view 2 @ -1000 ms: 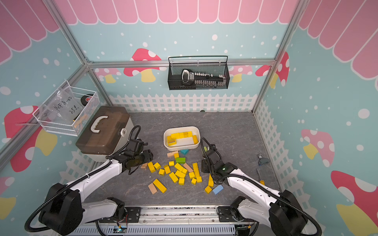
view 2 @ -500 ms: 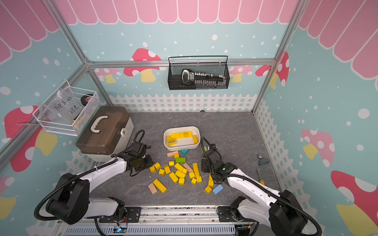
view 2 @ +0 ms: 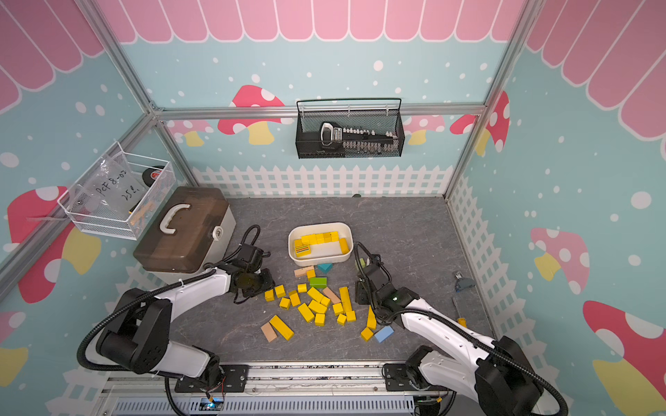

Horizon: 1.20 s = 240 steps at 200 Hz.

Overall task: Pick out the yellow building blocks
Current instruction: Pick up the building block from the center of the board.

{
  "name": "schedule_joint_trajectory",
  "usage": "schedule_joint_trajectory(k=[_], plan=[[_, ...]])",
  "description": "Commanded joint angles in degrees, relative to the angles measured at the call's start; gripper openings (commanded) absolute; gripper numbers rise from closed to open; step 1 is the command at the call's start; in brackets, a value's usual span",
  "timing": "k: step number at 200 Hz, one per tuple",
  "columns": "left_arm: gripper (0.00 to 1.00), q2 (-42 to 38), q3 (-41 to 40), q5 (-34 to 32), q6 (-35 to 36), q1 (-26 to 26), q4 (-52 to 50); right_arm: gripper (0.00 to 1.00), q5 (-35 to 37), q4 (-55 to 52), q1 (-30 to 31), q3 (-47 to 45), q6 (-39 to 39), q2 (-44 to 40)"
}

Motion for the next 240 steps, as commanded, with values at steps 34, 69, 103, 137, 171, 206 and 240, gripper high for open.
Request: schedule_joint_trajectory(k=[34, 69, 103, 137, 171, 206, 240], plan=[[0.38, 1.5, 0.9, 2.8, 0.9, 1.1, 0.3, 0.68, 1.0, 0.1, 0.0, -0.5, 0.9, -0.6], [0.33, 1.1, 0.3, 3.8, 1.0, 1.4, 1.1, 0.68, 0.8, 0.3, 0.0, -0.5, 0.9, -0.4], [0.3, 0.2, -0.2, 4.0, 1.0, 1.7, 1.6, 0.68, 0.8, 0.3, 0.0, -0.5, 0.9, -0.4], [0.25, -2.9, -1.7, 3.5, 0.9, 1.8, 2.4, 0.68, 0.8, 0.3, -0.1, -0.5, 0.9, -0.5], [0.25, -6.0, 0.7, 1.0, 1.9, 1.3, 0.4, 0.68, 0.7, 0.3, -0.2, -0.6, 0.9, -0.6], [0.25, -6.0, 6.7, -0.3, 2.6, -0.5, -2.3, 0.68, 0.7, 0.3, -0.2, -0.5, 0.9, -0.4], [0.27, -1.3, 16.0, 1.3, 5.1, -4.0, -4.5, 0.68, 0.6, 0.4, -0.4, -0.6, 1.0, -0.4]])
